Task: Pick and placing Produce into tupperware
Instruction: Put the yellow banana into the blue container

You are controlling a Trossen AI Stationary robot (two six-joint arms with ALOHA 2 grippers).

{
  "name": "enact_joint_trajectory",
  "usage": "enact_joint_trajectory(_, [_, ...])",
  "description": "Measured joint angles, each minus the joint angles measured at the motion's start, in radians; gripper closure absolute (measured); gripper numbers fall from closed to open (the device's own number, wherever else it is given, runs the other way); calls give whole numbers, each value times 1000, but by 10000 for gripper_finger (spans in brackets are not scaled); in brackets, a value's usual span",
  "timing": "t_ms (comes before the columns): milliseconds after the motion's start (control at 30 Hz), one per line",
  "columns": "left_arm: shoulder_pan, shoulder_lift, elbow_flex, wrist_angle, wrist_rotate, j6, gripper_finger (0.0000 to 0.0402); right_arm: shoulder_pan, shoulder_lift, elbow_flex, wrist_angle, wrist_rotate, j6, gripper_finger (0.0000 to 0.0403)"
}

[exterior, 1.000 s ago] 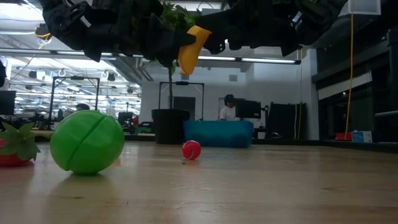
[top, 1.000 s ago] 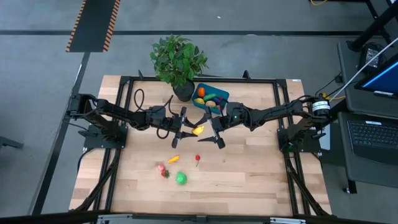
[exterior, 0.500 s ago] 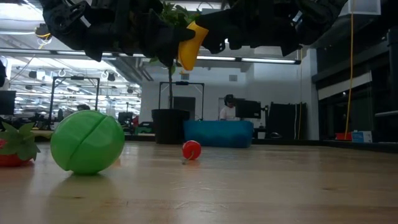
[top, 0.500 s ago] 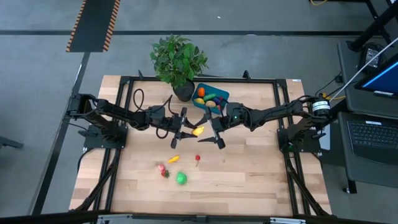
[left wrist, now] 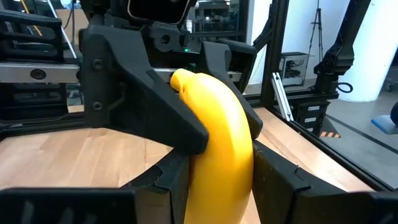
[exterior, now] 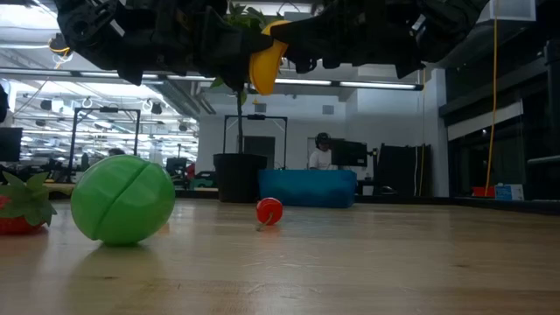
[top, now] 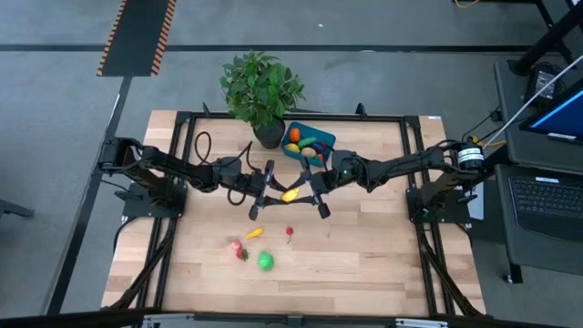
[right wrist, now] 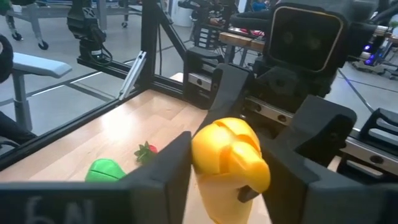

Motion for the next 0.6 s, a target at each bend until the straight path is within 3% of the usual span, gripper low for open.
enact_joint_trajectory(133, [-8,1,0,14,0,0,272,0,0,0,0,-7,0,276])
enact_joint_trajectory(600, [-8,1,0,22,9,-2,270,-1,-1,2,0,-34,-1,275])
